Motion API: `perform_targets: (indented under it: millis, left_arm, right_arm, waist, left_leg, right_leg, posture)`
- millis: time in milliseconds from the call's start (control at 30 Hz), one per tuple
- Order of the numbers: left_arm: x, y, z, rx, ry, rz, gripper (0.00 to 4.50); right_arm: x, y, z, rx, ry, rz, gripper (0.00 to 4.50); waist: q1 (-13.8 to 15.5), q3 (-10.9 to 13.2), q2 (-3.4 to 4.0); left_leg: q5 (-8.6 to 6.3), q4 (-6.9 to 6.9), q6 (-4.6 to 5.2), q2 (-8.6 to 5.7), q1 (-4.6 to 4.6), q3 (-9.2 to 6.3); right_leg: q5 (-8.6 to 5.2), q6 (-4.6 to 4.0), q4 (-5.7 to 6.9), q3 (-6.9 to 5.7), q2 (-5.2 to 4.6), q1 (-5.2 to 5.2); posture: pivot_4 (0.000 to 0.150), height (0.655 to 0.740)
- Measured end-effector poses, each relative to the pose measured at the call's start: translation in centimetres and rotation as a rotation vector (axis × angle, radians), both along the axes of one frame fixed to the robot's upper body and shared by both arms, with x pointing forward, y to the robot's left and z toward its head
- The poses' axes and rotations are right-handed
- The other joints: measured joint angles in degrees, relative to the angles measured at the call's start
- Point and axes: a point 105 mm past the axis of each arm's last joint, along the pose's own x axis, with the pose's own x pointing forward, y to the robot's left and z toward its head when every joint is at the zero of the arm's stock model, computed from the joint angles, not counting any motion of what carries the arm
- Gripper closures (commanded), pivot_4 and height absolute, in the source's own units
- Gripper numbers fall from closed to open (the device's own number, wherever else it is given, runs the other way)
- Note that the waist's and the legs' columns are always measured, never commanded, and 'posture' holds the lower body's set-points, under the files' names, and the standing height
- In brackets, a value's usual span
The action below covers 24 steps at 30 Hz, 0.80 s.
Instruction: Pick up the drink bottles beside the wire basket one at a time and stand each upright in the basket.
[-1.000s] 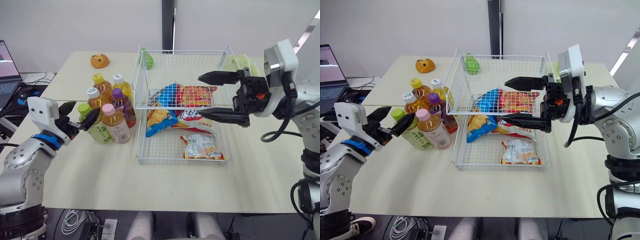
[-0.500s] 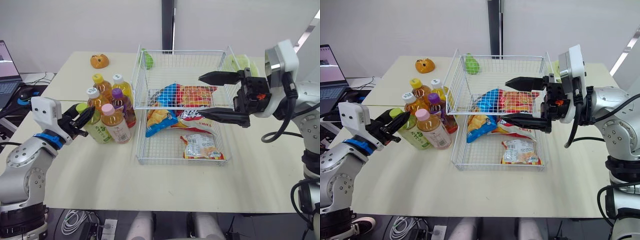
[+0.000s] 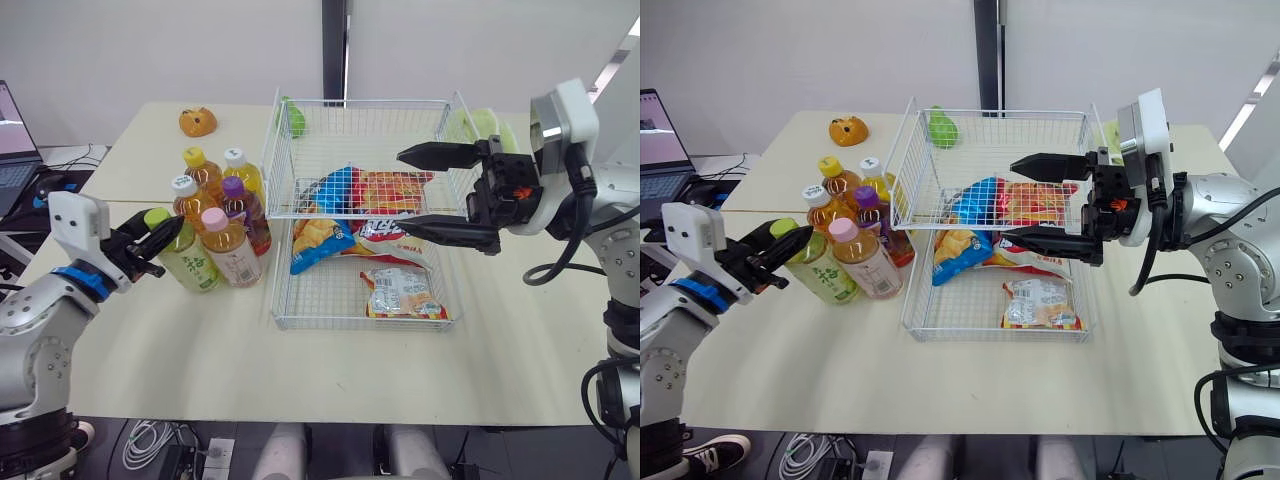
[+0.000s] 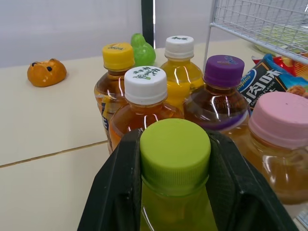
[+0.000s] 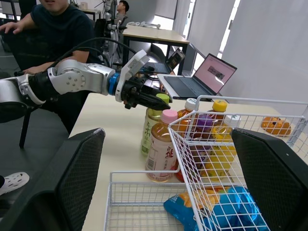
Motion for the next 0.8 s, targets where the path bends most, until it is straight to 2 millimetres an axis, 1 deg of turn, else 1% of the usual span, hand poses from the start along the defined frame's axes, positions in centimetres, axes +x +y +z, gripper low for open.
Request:
perform_targets:
  millis: [67, 100, 167, 233, 400, 533, 600, 700, 800]
  left_arm:
    - [-0.5, 0.4, 0.9, -0.004, 0.001, -0.023, 3.13]
    - [-0.9, 0.7, 1.7, 0.002, 0.006, -0.044, 3.13]
    - [-1.3, 0.9, 2.5, 0.003, 0.002, -0.055, 3.13]
    - [-2.0, 0.9, 3.6, 0.01, 0.034, -0.108, 3.13]
    - [-3.2, 0.8, 5.6, 0.042, 0.069, -0.185, 3.13]
    - [-3.8, 1.6, 8.1, 0.052, 0.058, -0.191, 3.13]
    - [-4.1, 1.9, 9.1, 0.073, 0.073, -0.199, 3.13]
    - [-4.5, 2.1, 10.4, 0.11, 0.076, -0.222, 3.13]
    - [-4.7, 2.2, 12.6, 0.137, 0.04, -0.237, 3.13]
  right_arm:
    - [0.0, 0.0, 0.0, 0.0, -0.001, 0.002, 0.0]
    - [0.0, 0.0, 0.0, 0.0, -0.002, 0.006, 0.0]
    - [-0.1, 0.0, 0.0, 0.0, -0.006, 0.011, 0.0]
    - [-0.1, 0.1, -0.1, 0.0, -0.007, 0.019, 0.0]
    - [0.0, 0.4, -0.4, 0.0, 0.002, 0.029, 0.0]
    - [0.0, 0.6, -0.4, 0.004, 0.001, 0.033, 0.0]
    - [0.0, 0.6, -0.4, 0.009, -0.005, 0.036, 0.0]
    - [0.0, 0.7, -0.3, 0.015, -0.011, 0.038, 0.0]
    - [0.0, 0.7, -0.3, 0.02, -0.016, 0.038, 0.0]
  waist:
    - [-0.01, 0.05, -0.07]
    - [-0.03, 0.06, -0.09]
    - [-0.05, 0.07, -0.08]
    - [-0.13, 0.11, -0.14]
    - [-0.47, 0.14, -0.13]
    - [-0.58, 0.15, -0.11]
    - [-0.75, 0.15, -0.11]
    - [-0.96, 0.16, -0.1]
    - [-1.07, 0.18, -0.15]
  left_leg:
    - [0.0, 0.0, 0.0, 0.01, 0.0, 0.0]
    - [0.0, 0.0, 0.0, 0.01, -0.01, -0.01]
    - [0.0, 0.0, 0.0, 0.0, 0.01, 0.02]
    - [0.0, 0.0, 0.0, 0.03, -0.01, -0.01]
    - [0.0, 0.0, -0.01, 0.03, -0.01, -0.01]
    - [-0.01, -0.01, -0.01, 0.03, 0.0, 0.0]
    - [-0.01, -0.02, -0.01, 0.03, 0.0, 0.01]
    - [-0.01, -0.04, -0.02, 0.03, -0.01, 0.03]
    - [-0.01, -0.05, -0.02, 0.04, -0.03, 0.01]
  right_leg:
    - [0.0, 0.0, -0.01, 0.0, 0.01, 0.0]
    - [0.0, 0.0, -0.01, 0.0, 0.01, 0.0]
    - [-0.01, 0.0, -0.01, 0.03, 0.0, 0.0]
    - [-0.01, 0.0, -0.02, -0.01, 0.02, 0.0]
    - [-0.01, -0.01, -0.03, -0.01, 0.02, -0.02]
    - [-0.03, 0.02, -0.03, 0.0, 0.02, -0.02]
    - [-0.04, 0.04, -0.03, 0.01, 0.03, -0.02]
    - [-0.04, 0.04, -0.04, 0.02, 0.02, -0.04]
    - [-0.09, 0.12, -0.01, -0.02, 0.04, -0.06]
  posture:
    - [0.15, 0.74]
    - [0.15, 0.74]
    - [0.15, 0.74]
    - [0.15, 0.74]
    - [0.15, 0.74]
    - [0.15, 0.74]
    - [0.15, 0.74]
    - [0.15, 0.74]
    - [0.15, 0.74]
